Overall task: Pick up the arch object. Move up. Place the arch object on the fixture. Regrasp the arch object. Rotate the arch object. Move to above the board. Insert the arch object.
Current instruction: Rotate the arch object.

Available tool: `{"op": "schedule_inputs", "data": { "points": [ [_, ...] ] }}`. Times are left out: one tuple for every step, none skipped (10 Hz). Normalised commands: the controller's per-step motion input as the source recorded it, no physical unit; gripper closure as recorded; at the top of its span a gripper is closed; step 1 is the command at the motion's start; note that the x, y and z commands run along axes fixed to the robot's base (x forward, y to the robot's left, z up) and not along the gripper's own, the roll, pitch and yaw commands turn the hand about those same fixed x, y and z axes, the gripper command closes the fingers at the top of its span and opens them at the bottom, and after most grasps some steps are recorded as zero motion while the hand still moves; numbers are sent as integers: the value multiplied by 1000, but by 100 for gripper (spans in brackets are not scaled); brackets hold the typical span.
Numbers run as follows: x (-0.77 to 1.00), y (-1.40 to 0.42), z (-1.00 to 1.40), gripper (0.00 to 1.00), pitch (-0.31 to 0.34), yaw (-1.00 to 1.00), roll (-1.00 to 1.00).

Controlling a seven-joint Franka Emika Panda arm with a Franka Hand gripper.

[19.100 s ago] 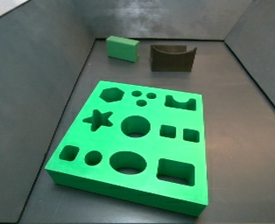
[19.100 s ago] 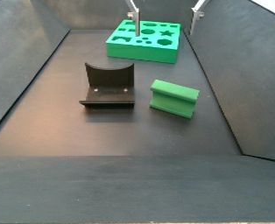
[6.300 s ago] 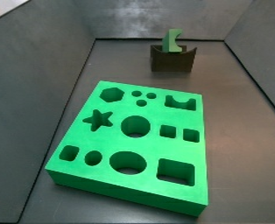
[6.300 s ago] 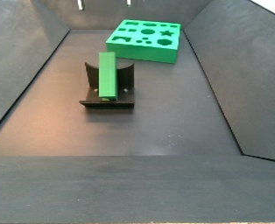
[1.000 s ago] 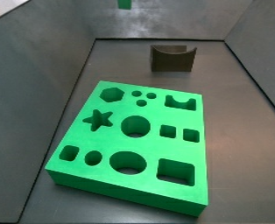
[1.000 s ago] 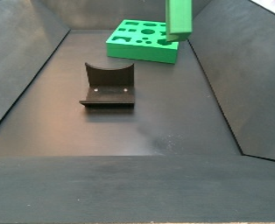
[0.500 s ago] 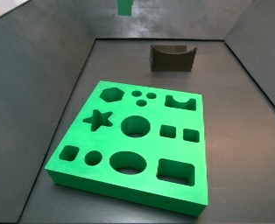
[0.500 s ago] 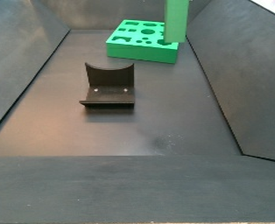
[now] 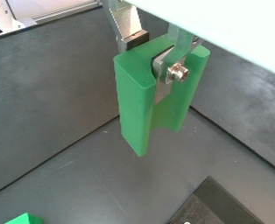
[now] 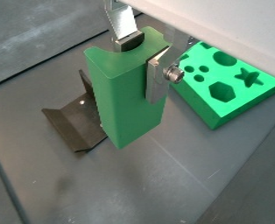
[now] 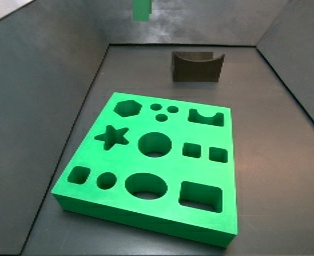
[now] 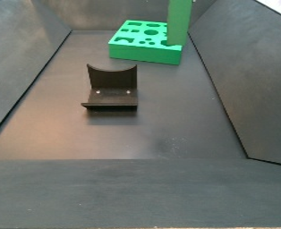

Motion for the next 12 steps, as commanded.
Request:
{"op": "schedule_inputs", "data": {
  "points": [
    [0,0,0,100,-20,-217,-175],
    [0,0,-1000,100,-17,-182,-326],
    [1,1,-1000,100,-19,-150,-320],
    [13,10,-1000,100,-38,-95,-267],
    [12,9,-1000,100,-41,-61,-205],
    [13,12,-1000,100,-50,-43,-169],
    [13,13,-1000,100,-57,-37,-164],
    [16,14,-1000,100,-67,-35,-169],
    [17,15,-1000,100,-70,-34,-172],
    [18,17,-1000,100,-72,-35,-176],
    [22,18,-1000,100,-72,-35,-182],
    [24,19,-1000,100,-73,-33,-192]
  ]
}}
